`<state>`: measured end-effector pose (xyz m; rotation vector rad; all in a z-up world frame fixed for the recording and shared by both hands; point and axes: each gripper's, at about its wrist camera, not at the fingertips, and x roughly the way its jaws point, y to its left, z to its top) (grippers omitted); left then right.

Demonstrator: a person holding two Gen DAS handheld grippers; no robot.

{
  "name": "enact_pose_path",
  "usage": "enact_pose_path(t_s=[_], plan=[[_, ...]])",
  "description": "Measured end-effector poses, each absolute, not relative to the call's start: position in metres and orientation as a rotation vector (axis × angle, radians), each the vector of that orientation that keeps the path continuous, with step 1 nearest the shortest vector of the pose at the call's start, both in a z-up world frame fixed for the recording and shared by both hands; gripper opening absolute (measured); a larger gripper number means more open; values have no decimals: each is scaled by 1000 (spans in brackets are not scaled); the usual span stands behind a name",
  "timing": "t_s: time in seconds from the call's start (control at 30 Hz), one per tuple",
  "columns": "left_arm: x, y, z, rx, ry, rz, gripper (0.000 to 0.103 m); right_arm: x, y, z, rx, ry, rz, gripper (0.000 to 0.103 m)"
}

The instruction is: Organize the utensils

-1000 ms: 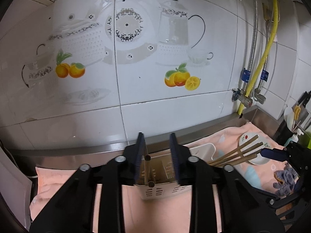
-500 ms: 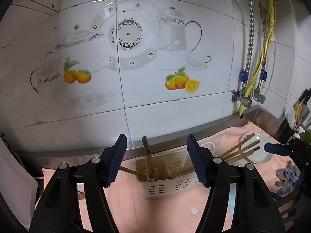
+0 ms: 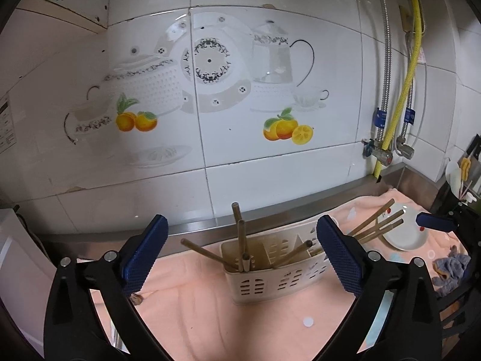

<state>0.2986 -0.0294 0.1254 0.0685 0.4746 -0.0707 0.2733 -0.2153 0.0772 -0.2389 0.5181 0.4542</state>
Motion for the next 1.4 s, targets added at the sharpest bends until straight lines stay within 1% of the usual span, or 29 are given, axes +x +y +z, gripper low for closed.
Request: enact_pose_path(t_s=[0.07, 0.63, 1.07, 1.4], plan=[[296, -28, 125, 65, 477, -76, 98, 271, -215, 77, -239, 515, 452, 92], [260, -21, 120, 78, 442, -60, 98, 256, -223, 74, -209, 514, 449, 93], [230, -17, 116, 83, 419, -59, 98, 244, -231, 68, -116, 540, 454, 94], [216, -8, 106, 61, 454, -75, 98, 232, -239, 65, -48, 547, 449, 94]])
